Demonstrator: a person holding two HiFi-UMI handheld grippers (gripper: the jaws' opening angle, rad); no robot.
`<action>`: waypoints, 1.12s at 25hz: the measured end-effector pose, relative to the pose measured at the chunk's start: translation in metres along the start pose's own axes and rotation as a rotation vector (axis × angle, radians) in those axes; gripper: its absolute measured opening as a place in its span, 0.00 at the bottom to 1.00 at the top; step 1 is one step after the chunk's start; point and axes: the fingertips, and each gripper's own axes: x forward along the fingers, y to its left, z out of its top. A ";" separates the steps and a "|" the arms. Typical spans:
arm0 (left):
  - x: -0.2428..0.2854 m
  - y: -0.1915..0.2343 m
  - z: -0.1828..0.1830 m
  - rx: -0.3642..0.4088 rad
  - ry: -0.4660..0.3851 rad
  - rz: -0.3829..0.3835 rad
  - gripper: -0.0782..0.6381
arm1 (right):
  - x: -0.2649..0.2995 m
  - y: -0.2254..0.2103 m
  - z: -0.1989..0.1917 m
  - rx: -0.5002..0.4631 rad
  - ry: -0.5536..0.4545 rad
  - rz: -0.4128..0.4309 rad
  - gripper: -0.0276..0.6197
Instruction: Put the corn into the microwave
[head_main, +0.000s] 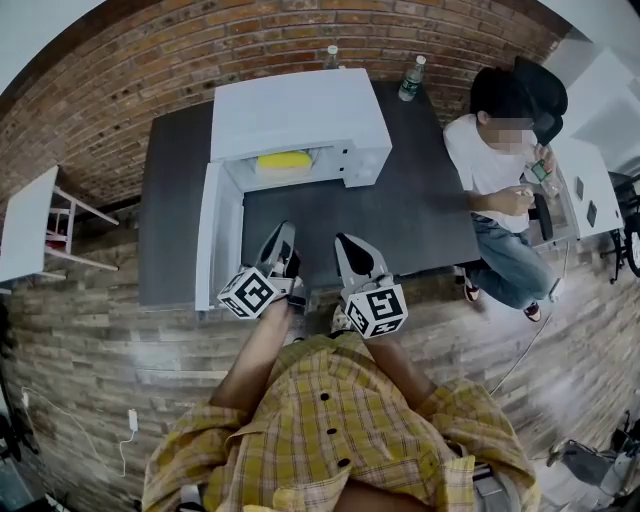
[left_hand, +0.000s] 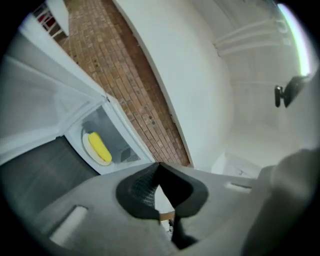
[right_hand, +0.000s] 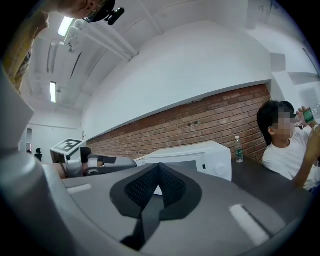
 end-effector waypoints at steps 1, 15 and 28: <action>-0.004 -0.006 0.001 0.055 0.004 -0.009 0.10 | -0.001 0.002 0.001 0.003 -0.002 0.001 0.04; -0.047 -0.049 -0.021 0.600 0.070 0.018 0.10 | -0.033 0.014 0.000 0.018 -0.015 -0.024 0.04; -0.066 -0.062 -0.026 0.811 0.092 0.038 0.10 | -0.044 0.026 0.006 -0.018 -0.041 -0.025 0.04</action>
